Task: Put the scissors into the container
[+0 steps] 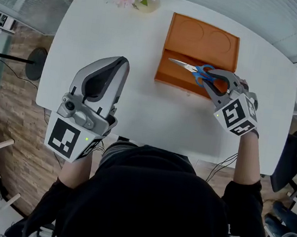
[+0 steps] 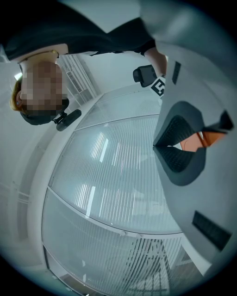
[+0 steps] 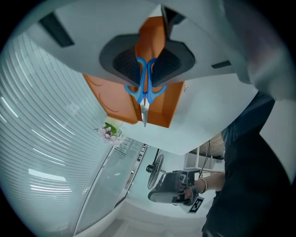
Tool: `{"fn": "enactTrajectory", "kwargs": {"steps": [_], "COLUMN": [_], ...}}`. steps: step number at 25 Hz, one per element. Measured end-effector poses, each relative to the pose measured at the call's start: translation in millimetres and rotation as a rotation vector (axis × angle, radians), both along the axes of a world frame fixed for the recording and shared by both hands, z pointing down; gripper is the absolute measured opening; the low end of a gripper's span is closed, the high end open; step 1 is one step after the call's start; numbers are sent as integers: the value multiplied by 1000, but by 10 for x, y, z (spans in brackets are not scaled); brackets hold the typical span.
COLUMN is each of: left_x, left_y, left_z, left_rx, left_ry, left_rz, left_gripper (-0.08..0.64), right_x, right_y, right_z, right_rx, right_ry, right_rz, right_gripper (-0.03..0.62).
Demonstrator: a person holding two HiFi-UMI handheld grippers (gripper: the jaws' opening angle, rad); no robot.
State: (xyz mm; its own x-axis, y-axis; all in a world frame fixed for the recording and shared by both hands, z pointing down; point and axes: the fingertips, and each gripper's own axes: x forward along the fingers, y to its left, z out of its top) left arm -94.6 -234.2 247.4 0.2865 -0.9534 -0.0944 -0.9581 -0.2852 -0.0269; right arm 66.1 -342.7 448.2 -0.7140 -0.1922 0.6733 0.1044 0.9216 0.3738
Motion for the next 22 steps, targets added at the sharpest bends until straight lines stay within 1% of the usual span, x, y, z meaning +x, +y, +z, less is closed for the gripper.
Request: {"fn": "enactTrajectory", "kwargs": {"steps": [12, 18, 22], "left_x": [-39, -30, -44], "left_y": [51, 66, 85], "left_z": [-10, -29, 12], "left_rx": [0, 4, -7], "left_ry": [3, 16, 0], "left_rz": [-25, -28, -38], "left_gripper": [12, 14, 14], "right_x": [-55, -35, -14], "right_y": [-25, -48, -67], "right_z": [152, 246, 290], "right_rx": [-3, -17, -24], "right_ry": [61, 84, 92], "right_rz": [-33, -31, -24], "right_gripper": [86, 86, 86]}}
